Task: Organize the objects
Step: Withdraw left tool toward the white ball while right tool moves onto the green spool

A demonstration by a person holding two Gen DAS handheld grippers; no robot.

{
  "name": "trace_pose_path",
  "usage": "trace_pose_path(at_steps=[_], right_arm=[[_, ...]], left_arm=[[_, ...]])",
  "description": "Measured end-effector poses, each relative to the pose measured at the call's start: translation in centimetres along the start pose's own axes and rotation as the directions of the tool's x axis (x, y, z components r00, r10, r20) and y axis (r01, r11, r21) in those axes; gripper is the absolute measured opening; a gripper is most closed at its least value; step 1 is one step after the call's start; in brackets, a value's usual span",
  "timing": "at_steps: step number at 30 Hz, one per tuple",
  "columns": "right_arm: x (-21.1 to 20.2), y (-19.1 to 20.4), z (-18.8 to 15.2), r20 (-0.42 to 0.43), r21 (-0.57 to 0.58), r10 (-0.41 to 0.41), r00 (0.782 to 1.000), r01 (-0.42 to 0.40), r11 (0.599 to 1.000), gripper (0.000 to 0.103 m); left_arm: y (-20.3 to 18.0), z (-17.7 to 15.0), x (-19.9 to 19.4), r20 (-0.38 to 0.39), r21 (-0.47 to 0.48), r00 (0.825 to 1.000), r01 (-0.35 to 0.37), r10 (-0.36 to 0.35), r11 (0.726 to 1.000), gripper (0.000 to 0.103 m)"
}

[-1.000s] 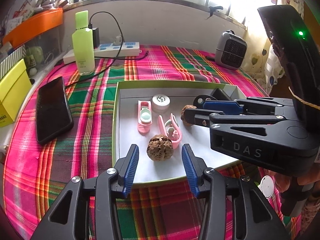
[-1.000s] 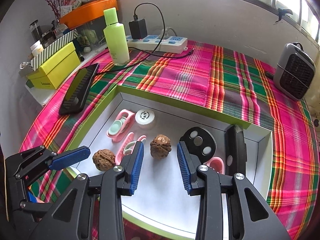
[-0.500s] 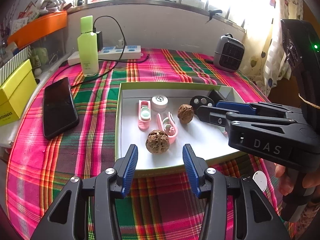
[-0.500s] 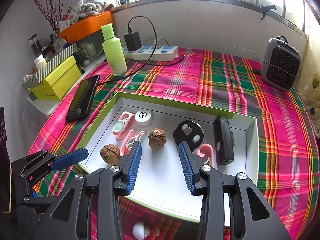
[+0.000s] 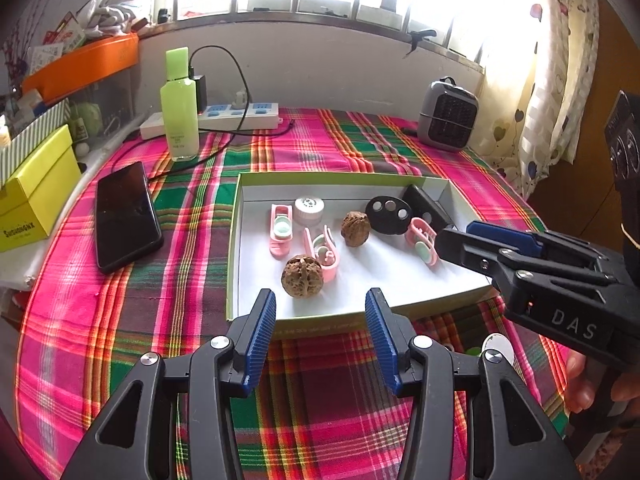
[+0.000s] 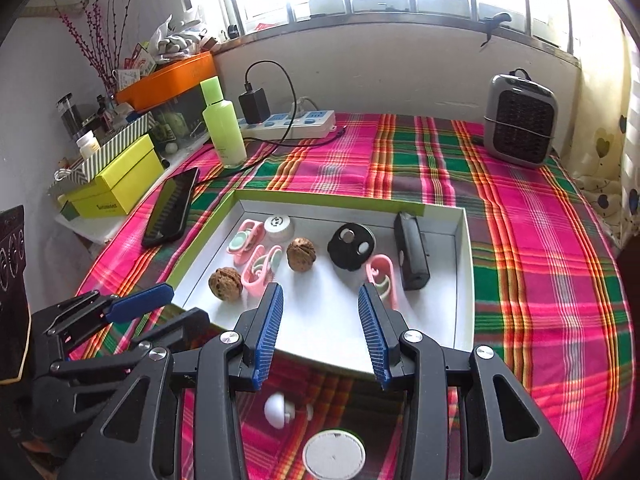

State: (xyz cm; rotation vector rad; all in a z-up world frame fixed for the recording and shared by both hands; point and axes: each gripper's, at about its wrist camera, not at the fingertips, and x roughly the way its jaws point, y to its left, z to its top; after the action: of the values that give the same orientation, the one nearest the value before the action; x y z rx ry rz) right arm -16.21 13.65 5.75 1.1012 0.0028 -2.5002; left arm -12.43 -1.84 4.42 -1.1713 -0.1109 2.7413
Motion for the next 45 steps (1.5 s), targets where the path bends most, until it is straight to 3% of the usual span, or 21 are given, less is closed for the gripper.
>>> trace_pose_path(at_steps=[13, 24, 36, 45], right_arm=[[-2.3, -1.2, -3.2, 0.025, 0.026, -0.051, 0.998, 0.05, 0.998, 0.041], [-3.3, -2.0, -5.6, 0.02, 0.041, -0.035, 0.999, 0.035, 0.999, 0.041], [-3.5, -1.9, -7.5, 0.016, 0.025, 0.034, 0.999, -0.034, 0.999, 0.046], [-2.1, -1.3, -8.0, -0.025, -0.01, 0.02, 0.999, -0.02, 1.0, 0.046]], left_arm=[[-1.2, -1.6, -0.6, -0.014, 0.013, 0.998, 0.059, -0.059, 0.998, 0.045], [-2.4, -2.7, 0.1, -0.051, 0.029, 0.991, 0.122, -0.12, 0.992, 0.046], [-2.4, -3.0, 0.7, -0.075, 0.023, 0.99, 0.125, -0.123, 0.992, 0.046], [-2.3, -3.0, 0.8, -0.079, 0.016, 0.99, 0.121, -0.119, 0.993, 0.046]])
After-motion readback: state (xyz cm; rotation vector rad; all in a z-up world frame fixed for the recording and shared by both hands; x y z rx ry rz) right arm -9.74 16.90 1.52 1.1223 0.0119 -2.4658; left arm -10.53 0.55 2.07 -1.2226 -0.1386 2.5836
